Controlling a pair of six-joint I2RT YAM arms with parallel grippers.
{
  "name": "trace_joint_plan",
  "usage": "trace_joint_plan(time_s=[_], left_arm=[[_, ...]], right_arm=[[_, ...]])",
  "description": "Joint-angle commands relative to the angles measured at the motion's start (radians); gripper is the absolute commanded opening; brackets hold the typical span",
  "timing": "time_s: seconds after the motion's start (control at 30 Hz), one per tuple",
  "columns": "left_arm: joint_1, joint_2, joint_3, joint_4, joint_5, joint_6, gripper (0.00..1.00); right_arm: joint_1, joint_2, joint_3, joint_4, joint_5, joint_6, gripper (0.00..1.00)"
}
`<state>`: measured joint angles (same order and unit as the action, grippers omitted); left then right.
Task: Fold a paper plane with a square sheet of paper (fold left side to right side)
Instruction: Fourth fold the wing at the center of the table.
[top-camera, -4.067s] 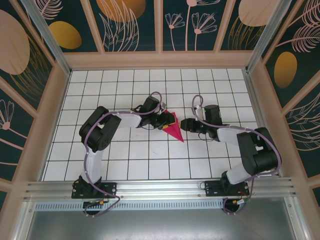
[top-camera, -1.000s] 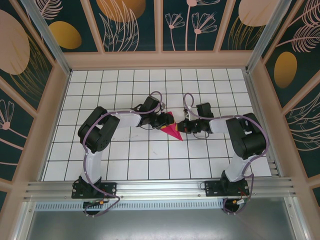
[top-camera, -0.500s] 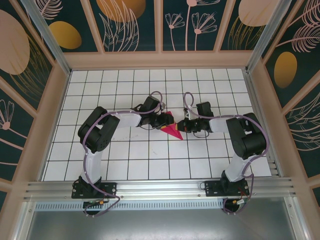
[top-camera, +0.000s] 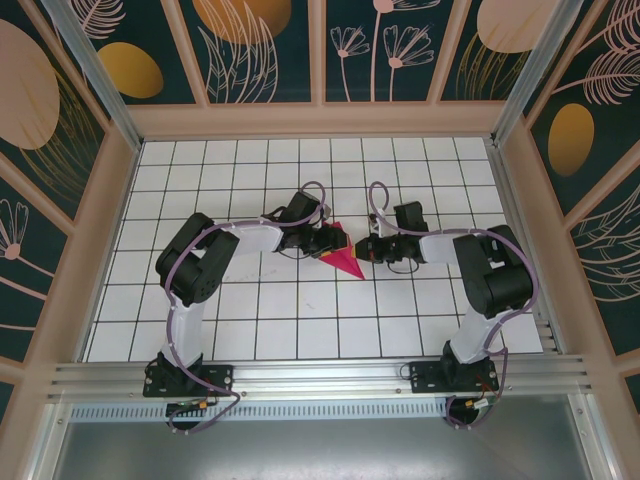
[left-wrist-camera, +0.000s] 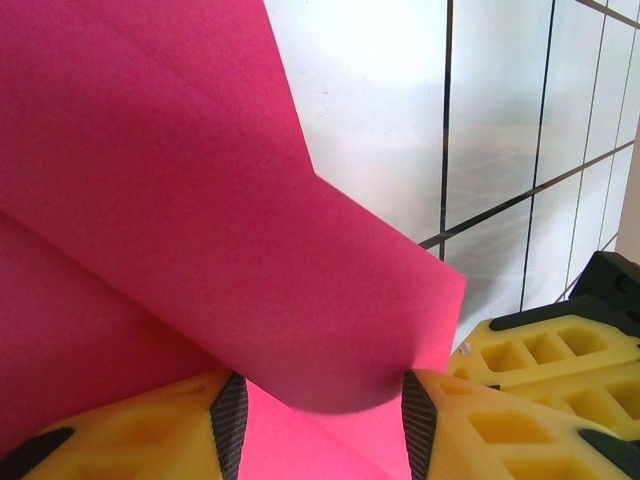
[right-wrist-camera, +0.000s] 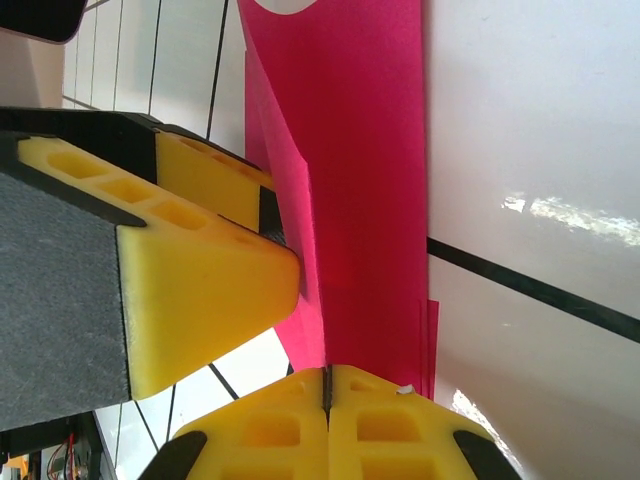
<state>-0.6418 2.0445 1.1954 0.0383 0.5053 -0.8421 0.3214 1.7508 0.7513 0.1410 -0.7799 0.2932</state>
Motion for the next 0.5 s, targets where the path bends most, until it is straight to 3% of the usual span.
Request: trace_joint_plan(time_s=[0.0, 0.47], left_arm=[[0.01, 0.019, -0.005, -0.103, -0.07, 0.029, 0.48], [0.01, 0.019, -0.005, -0.104, -0.071, 0.031, 0.48]], right_arm=[[-0.006, 0.024, 0.037, -0.027, -0.009, -0.031, 0.02], [-0.007, 0.055, 0.07, -0.059, 0.002, -0.061, 0.02]])
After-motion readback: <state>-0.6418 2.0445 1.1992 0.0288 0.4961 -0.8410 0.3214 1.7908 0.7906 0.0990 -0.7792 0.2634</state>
